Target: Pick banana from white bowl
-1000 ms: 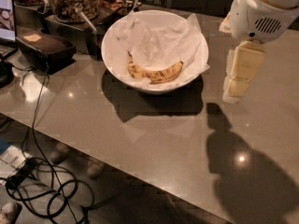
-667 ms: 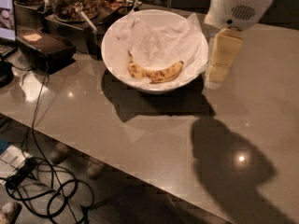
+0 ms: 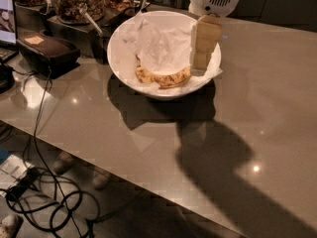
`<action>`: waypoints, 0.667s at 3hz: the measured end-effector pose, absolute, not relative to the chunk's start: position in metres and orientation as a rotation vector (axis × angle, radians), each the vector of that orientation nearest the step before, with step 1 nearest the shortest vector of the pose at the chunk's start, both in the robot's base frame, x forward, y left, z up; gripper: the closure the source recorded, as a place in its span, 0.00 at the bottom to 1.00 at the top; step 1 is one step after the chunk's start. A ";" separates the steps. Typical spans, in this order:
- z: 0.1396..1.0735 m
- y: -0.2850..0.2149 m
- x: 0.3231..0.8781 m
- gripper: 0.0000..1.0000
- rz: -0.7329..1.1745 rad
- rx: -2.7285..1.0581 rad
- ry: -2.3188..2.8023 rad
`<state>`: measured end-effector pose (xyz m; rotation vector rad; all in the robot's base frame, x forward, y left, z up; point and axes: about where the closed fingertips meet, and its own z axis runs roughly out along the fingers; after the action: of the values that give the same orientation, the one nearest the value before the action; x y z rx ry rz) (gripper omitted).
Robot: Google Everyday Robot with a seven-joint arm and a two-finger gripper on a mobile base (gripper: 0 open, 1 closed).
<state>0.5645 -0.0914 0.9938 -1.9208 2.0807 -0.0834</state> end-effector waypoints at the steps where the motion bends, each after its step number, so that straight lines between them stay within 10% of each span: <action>1: 0.985 -0.086 0.580 0.00 -0.040 -1.899 2.078; 2: 0.977 -0.076 0.600 0.00 0.003 -1.889 2.085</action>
Offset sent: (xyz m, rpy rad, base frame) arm 0.0479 0.0196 -0.0282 0.0609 0.1015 -0.0122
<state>0.5999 -0.0758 0.9769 -1.8888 2.0853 0.0034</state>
